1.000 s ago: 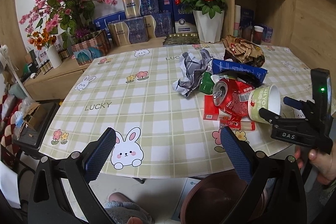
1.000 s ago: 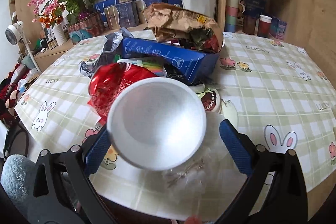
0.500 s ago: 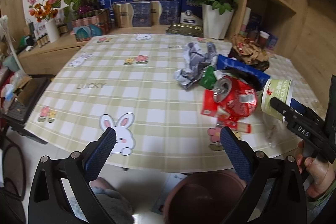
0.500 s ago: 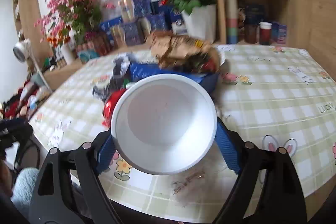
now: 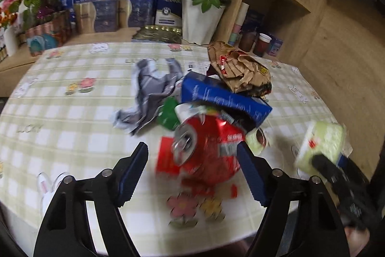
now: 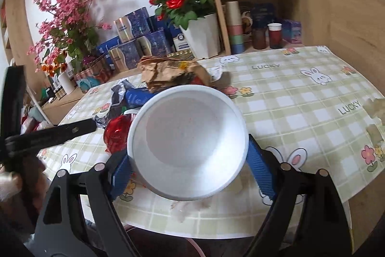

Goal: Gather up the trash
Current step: 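Grasp the crushed red can with the left gripper while the right gripper lifts the bowl, then drop the bowl and red can into the brown bin with both grippers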

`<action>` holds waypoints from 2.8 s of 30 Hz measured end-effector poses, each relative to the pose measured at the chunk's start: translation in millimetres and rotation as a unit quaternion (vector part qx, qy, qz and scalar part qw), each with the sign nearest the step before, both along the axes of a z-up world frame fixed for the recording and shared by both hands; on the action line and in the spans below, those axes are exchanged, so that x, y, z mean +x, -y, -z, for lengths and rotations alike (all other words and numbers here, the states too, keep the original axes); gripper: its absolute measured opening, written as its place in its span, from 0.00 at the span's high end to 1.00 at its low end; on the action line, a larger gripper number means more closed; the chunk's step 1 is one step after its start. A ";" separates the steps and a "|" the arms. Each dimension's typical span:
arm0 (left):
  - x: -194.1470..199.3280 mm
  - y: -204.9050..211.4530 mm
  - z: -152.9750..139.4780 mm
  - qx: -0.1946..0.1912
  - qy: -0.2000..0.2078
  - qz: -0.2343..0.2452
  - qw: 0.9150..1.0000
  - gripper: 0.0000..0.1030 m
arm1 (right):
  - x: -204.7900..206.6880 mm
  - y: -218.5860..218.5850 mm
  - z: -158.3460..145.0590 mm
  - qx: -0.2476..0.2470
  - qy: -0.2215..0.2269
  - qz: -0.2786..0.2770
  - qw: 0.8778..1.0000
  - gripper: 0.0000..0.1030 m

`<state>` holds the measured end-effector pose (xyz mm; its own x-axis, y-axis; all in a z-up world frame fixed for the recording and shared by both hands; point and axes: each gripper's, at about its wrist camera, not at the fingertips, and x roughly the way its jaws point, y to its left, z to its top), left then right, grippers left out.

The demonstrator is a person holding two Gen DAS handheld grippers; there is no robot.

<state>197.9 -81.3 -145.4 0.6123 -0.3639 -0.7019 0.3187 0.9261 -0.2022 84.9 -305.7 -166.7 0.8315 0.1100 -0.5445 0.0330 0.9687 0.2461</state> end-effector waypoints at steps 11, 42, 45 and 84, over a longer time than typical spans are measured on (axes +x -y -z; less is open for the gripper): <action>44.2 31.8 42.2 0.064 -0.039 -0.012 0.997 0.49 | -12.2 18.5 2.7 0.016 0.005 0.014 1.000 0.19; -148.9 -79.5 -33.0 0.028 0.062 -0.074 0.995 0.72 | -90.4 -61.8 18.9 -0.013 -0.036 -0.074 0.997 0.19; -164.9 -84.1 -24.4 0.040 0.068 -0.080 0.994 0.72 | -96.1 -81.8 42.1 -0.037 -0.065 -0.098 0.992 0.19; -175.5 -90.0 66.6 0.039 -0.009 -0.042 0.998 0.72 | -77.6 -82.8 89.3 -0.072 -0.152 -0.043 0.985 0.08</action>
